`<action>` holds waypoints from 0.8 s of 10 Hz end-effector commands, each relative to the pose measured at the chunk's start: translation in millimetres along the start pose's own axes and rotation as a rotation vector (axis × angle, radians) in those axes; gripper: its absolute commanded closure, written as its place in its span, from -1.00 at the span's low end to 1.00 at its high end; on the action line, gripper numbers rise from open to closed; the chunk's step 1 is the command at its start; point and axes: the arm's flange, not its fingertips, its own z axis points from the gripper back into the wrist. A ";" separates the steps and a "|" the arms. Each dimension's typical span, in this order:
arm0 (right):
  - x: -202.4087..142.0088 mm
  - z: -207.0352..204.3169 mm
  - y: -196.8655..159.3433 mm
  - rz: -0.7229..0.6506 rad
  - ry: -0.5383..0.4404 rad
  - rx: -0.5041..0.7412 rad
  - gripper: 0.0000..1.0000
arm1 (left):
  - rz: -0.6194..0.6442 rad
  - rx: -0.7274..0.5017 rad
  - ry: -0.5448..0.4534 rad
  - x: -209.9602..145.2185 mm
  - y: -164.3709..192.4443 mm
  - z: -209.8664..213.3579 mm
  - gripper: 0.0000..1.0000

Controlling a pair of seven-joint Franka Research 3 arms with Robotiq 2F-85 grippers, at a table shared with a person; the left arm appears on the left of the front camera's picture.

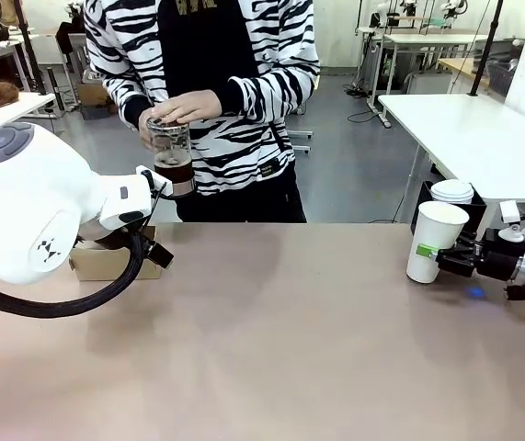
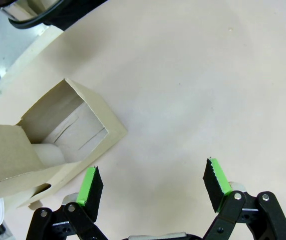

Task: Pour a drink into a cup and package it in a carrier.
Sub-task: Pick up the 600 ml Paper Cup and place it in the middle top area of the table.

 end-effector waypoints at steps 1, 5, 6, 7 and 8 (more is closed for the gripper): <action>39.8 -14.3 22.9 -0.039 -0.006 0.026 -0.60 | -0.001 0.000 -0.005 0.6 0.0 1.7 -1.00; 81.2 -115.3 25.5 -0.093 0.049 0.043 -0.60 | -0.001 0.000 -0.005 0.6 0.0 1.7 -1.00; 80.6 -148.4 19.6 -0.108 0.064 0.049 -0.60 | -0.001 0.000 -0.005 0.6 0.0 1.7 -1.00; 76.9 -179.1 13.2 -0.111 0.071 0.044 -0.60 | -0.001 0.000 -0.005 0.6 0.0 1.7 -1.00; 68.9 -205.9 7.3 -0.104 0.065 0.040 -0.60 | -0.001 0.000 -0.005 0.6 0.0 1.7 -1.00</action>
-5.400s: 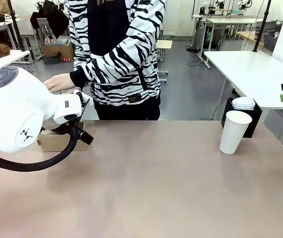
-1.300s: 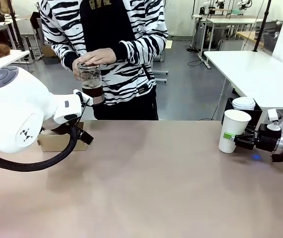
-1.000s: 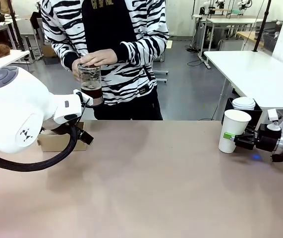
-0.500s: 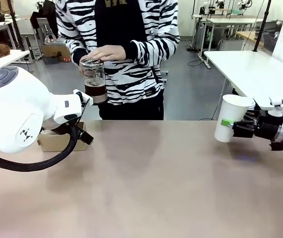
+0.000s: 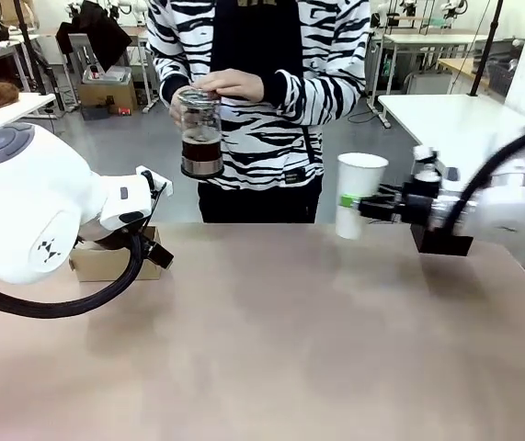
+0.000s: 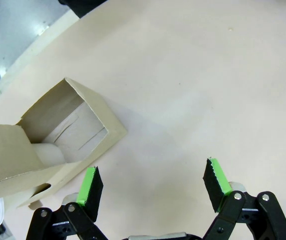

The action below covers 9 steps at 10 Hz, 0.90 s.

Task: Pour a drink into a cup and package it in a carrier.
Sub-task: Pick up the 600 ml Paper Cup and place it in the middle top area of the table.

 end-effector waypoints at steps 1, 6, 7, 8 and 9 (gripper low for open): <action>-14.6 -41.7 -30.3 -0.007 0.001 -0.031 -0.60 | -0.001 0.000 -0.005 0.7 -0.1 1.8 -1.00; -50.2 -84.2 -53.7 0.052 0.002 -0.031 -0.60 | -0.001 0.000 -0.005 0.7 -0.1 1.8 -1.00; -48.9 -77.4 -55.1 0.067 0.019 -0.026 -0.60 | -0.001 0.000 -0.005 0.7 -0.1 1.8 -1.00; -49.3 -78.2 -50.3 0.017 0.020 0.015 -0.60 | -0.001 0.000 -0.005 0.7 -0.1 1.8 -1.00; -49.3 -78.2 -50.3 0.017 0.020 0.015 -0.60 | -0.001 0.000 -0.005 0.7 -0.1 1.8 -1.00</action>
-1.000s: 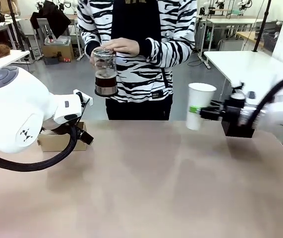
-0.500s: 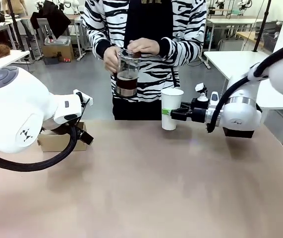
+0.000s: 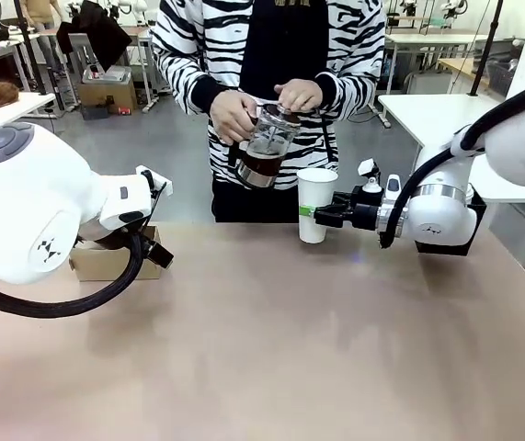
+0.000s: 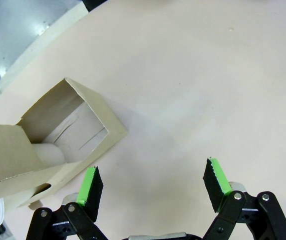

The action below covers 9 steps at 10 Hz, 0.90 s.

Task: Pour a drink into a cup and package it in a carrier.
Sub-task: Pick up the 600 ml Paper Cup and place it in the middle top area of the table, then when a person places the Paper Cup Lid on the 600 ml Paper Cup , lift the 600 ml Paper Cup.

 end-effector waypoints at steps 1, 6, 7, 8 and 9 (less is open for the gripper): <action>2.3 -1.9 3.4 -0.008 -0.002 0.005 -0.60 | -0.001 0.000 -0.005 0.7 -0.2 1.7 -1.00; 2.3 -1.9 3.4 -0.008 -0.002 0.005 -0.60 | -0.001 0.000 -0.005 0.7 -0.2 1.7 -1.00; 2.3 -1.9 3.4 -0.008 -0.002 0.005 -0.60 | -0.001 0.000 -0.005 0.7 -0.2 1.7 -1.00; 2.3 -1.9 3.4 -0.008 -0.002 0.005 -0.60 | -0.001 0.000 -0.005 0.7 -0.2 1.7 -1.00; 2.3 -1.9 3.4 -0.008 -0.002 0.005 -0.60 | -0.001 0.000 -0.005 0.7 -0.2 1.7 -1.00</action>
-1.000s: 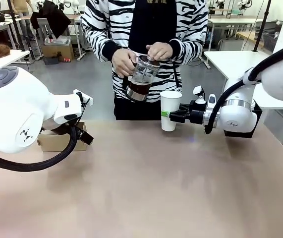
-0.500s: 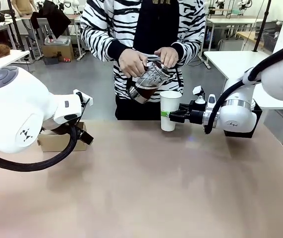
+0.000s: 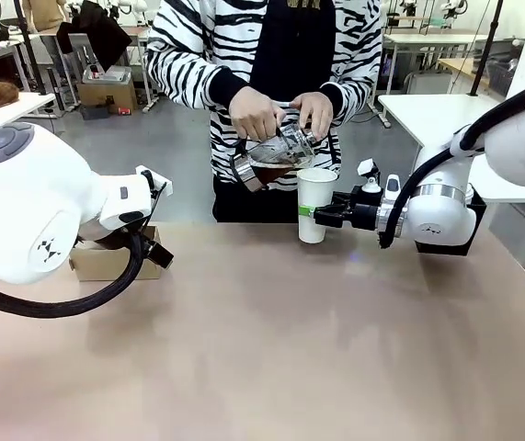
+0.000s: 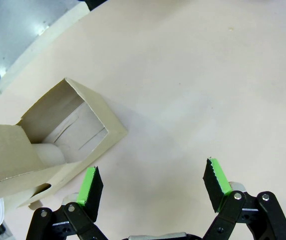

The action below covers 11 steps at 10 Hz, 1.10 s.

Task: Pour a drink into a cup and package it in a carrier.
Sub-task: When a person places the Paper Cup Lid on the 600 ml Paper Cup , lift the 600 ml Paper Cup.

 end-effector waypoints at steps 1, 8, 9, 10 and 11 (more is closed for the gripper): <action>2.3 -1.3 2.9 -0.007 -0.001 0.003 -0.60 | -0.001 0.000 -0.005 0.6 -0.2 1.7 -1.00; 2.3 -1.3 2.9 -0.007 -0.001 0.003 -0.60 | -0.001 0.000 -0.005 0.6 -0.2 1.7 -1.00; 2.3 -1.3 2.9 -0.007 -0.001 0.003 -0.60 | -0.001 0.000 -0.005 0.6 -0.2 1.7 -1.00; 2.3 -1.3 2.9 -0.007 -0.001 0.003 -0.60 | -0.001 0.000 -0.005 0.6 -0.2 1.7 -1.00; 2.3 -1.3 2.9 -0.007 -0.001 0.003 -0.60 | -0.001 0.000 -0.005 0.6 -0.2 1.7 -1.00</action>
